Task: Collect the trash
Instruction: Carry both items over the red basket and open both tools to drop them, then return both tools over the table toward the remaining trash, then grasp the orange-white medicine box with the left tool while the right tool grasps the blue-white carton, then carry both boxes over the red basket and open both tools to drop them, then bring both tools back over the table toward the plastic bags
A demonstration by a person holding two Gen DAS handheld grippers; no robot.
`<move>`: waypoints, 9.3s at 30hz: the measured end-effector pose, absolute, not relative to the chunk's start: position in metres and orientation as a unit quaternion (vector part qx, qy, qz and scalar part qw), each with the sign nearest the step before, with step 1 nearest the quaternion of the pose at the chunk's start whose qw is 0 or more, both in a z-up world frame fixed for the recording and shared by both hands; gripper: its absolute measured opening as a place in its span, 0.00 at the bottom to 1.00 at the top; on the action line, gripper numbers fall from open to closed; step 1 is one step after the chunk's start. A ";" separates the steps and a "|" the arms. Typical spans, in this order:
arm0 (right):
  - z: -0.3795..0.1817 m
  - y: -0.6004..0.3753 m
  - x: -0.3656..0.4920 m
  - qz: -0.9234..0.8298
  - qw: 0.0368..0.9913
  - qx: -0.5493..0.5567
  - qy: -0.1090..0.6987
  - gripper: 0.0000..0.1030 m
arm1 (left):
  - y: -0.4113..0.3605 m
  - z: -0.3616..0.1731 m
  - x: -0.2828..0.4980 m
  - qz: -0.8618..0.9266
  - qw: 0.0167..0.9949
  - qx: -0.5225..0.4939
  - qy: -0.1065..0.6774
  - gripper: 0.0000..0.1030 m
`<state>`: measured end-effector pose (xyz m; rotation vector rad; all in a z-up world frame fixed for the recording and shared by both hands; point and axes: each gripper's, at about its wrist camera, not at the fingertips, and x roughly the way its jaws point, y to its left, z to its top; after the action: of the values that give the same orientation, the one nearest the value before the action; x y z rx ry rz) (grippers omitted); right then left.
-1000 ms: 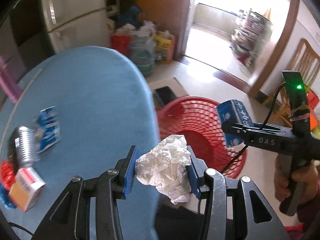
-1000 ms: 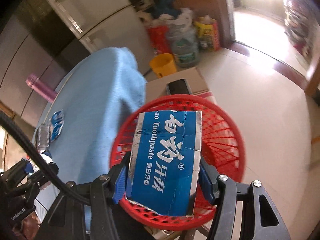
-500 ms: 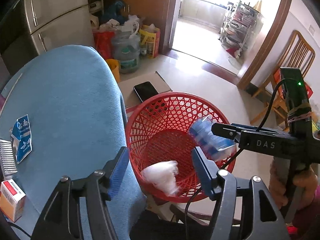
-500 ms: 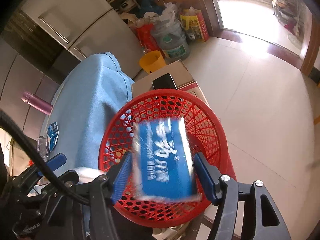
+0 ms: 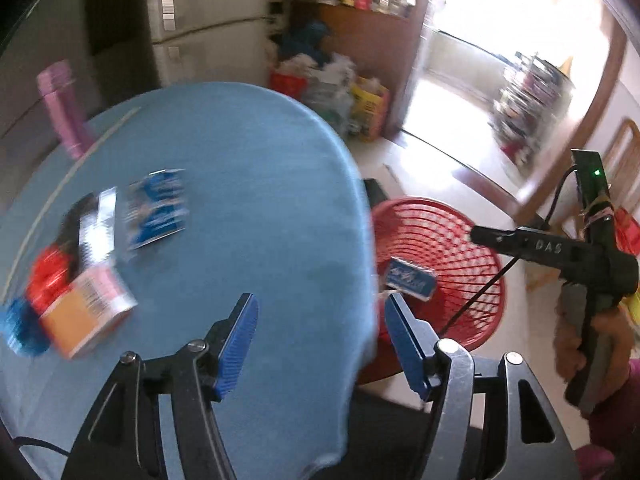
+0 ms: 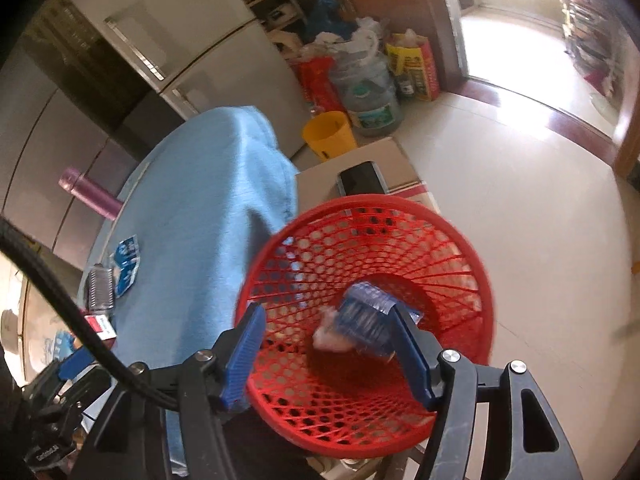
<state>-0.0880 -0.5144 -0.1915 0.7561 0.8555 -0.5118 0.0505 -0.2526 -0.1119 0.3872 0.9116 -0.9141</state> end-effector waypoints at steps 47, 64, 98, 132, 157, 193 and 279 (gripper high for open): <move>-0.113 -0.387 -0.026 -0.124 0.886 0.231 0.382 0.65 | -0.003 -0.100 0.029 -0.188 0.895 0.073 0.399 0.71; -0.130 -0.376 0.051 -0.077 0.872 0.253 0.412 0.66 | -0.055 -0.086 0.112 -0.228 0.880 0.055 0.413 0.77; -0.223 -0.404 0.254 0.100 0.820 0.275 0.492 0.36 | -0.124 -0.143 0.153 -0.382 0.812 0.049 0.439 0.83; -0.232 -0.370 0.167 0.146 0.823 0.308 0.454 0.23 | -0.123 -0.170 0.143 -0.407 0.795 0.063 0.447 0.59; -0.186 -0.486 -0.021 0.015 0.853 0.395 0.341 0.22 | -0.225 -0.143 0.091 -0.453 0.782 0.113 0.414 0.48; -0.228 -0.562 -0.113 -0.142 0.809 0.446 0.357 0.26 | -0.331 -0.134 0.038 -0.515 0.725 0.216 0.403 0.64; -0.150 -0.338 0.084 0.037 0.879 0.237 0.411 0.73 | -0.101 -0.128 0.125 -0.102 0.871 0.193 0.440 0.75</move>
<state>0.0843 -0.3380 -0.1499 0.4942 0.8575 0.0782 0.1254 -0.1010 -0.1281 0.4029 0.9200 -0.2139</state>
